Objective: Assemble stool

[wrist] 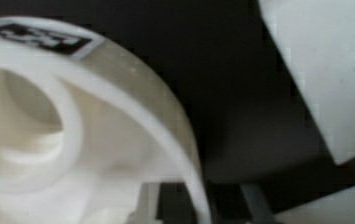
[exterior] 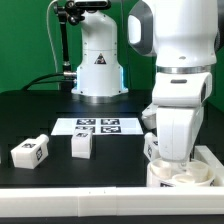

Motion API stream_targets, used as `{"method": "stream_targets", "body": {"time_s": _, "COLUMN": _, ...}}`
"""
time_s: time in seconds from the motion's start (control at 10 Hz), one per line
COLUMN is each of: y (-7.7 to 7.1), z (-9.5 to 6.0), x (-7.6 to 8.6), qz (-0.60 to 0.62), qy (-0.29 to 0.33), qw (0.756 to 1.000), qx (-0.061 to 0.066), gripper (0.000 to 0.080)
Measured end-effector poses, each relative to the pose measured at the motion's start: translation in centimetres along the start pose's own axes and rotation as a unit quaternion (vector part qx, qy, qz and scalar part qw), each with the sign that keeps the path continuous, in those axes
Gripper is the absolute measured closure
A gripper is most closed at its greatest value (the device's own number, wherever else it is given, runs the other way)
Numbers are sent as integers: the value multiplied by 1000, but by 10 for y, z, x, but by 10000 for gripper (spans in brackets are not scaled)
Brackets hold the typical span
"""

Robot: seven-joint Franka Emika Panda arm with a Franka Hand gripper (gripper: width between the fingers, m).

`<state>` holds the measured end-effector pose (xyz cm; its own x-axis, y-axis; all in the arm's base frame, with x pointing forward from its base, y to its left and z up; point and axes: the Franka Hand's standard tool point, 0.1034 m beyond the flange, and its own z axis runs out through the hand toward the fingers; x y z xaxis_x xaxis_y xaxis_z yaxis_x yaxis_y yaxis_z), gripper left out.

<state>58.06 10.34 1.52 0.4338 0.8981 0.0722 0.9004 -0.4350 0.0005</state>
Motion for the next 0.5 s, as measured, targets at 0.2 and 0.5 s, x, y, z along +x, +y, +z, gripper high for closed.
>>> {"method": "stream_targets", "body": {"time_s": 0.2, "y": 0, "z": 0, "x": 0, "qz": 0, "qy": 0, "qw": 1000, "qx": 0, "gripper": 593}}
{"method": "stream_targets", "body": {"time_s": 0.5, "y": 0, "z": -3, "x": -2, "qz": 9, "qy": 0, "qw": 1000, "qx": 0, "gripper": 170}}
